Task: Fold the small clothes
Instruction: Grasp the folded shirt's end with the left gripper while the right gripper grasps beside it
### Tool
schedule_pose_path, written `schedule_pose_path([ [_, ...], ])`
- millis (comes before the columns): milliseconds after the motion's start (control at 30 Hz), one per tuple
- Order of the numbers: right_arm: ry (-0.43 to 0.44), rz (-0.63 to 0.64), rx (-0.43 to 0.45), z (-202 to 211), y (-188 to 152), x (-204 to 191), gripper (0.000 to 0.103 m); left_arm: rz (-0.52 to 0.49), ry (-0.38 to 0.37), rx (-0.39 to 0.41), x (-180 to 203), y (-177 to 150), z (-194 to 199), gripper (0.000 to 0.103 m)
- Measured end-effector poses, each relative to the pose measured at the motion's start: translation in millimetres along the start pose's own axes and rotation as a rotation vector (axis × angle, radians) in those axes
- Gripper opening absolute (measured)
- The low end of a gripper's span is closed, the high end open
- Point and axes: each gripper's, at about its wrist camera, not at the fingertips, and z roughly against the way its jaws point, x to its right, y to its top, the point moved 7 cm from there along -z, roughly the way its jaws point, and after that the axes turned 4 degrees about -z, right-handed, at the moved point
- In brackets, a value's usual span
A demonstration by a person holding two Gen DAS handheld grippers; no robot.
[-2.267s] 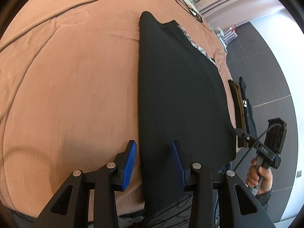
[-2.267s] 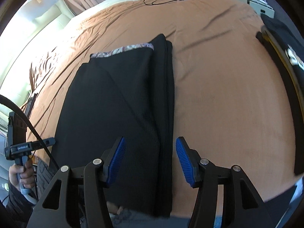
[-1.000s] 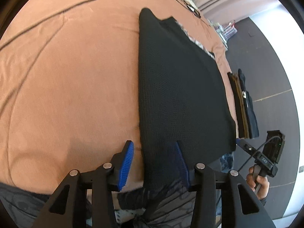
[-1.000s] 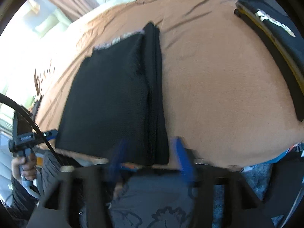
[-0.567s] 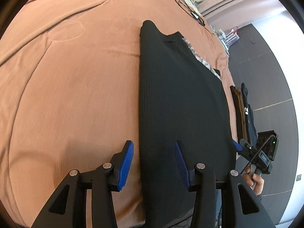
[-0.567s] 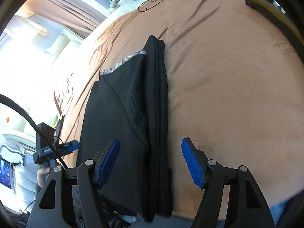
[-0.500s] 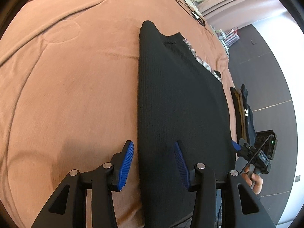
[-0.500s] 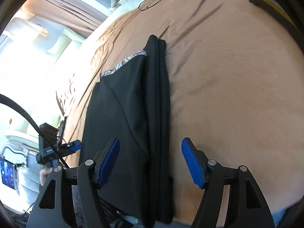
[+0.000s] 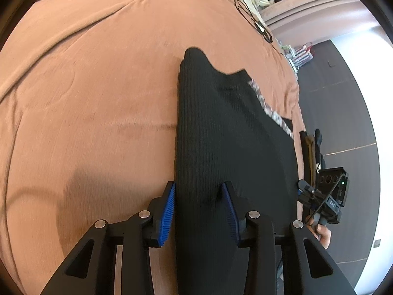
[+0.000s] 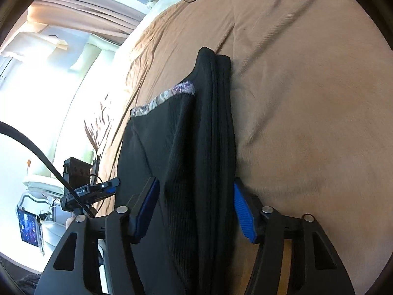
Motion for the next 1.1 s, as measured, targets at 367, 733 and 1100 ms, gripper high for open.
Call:
schedule_pose_path([
  [367, 0.03, 0.018, -0.025, -16.8, 28.2, 3.6, 0.054, 0.011, -0.004, 0.011, -3.4, 40.0, -10.0, 0.038],
  [733, 0.011, 0.037, -0.045, -29.2, 42.8, 1.2, 0.048, 0.02, 0.002, 0.028, -7.8, 68.6, -23.3, 0.033],
  [1100, -0.112, 0.04, -0.022, 4.7, 40.6, 7.1, 0.046, 0.018, 0.009, 0.03, -13.5, 70.8, -19.3, 0.029],
])
